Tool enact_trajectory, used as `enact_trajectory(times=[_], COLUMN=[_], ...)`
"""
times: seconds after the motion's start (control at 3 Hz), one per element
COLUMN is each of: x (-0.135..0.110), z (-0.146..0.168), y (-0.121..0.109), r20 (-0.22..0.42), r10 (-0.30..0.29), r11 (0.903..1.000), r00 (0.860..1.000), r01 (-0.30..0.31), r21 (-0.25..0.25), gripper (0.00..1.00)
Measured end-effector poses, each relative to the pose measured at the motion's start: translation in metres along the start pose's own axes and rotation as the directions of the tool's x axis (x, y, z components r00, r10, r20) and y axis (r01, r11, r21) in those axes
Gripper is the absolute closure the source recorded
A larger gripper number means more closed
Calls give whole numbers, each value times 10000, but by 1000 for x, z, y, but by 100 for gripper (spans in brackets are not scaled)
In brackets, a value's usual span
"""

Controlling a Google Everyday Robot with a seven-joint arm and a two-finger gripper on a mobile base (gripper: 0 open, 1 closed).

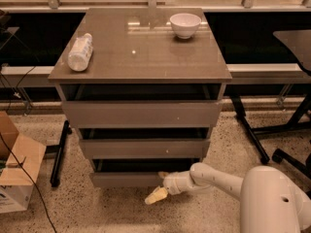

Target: Open bottom drawer

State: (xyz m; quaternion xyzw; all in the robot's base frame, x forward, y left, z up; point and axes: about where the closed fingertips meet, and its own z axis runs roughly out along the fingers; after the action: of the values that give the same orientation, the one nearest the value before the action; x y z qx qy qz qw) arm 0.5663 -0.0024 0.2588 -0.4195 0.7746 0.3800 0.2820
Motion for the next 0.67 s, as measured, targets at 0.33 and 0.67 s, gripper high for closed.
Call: enact_trajectory(times=[0.33,0.67], x=[-17,-26], z=[-2,2], y=[-7,-20], r20=[257,269], r10=[-352,-522], r11=[9992,9983], r00=[9990,9983], r01=[347,514], r21=[191,293], gripper=[0,0])
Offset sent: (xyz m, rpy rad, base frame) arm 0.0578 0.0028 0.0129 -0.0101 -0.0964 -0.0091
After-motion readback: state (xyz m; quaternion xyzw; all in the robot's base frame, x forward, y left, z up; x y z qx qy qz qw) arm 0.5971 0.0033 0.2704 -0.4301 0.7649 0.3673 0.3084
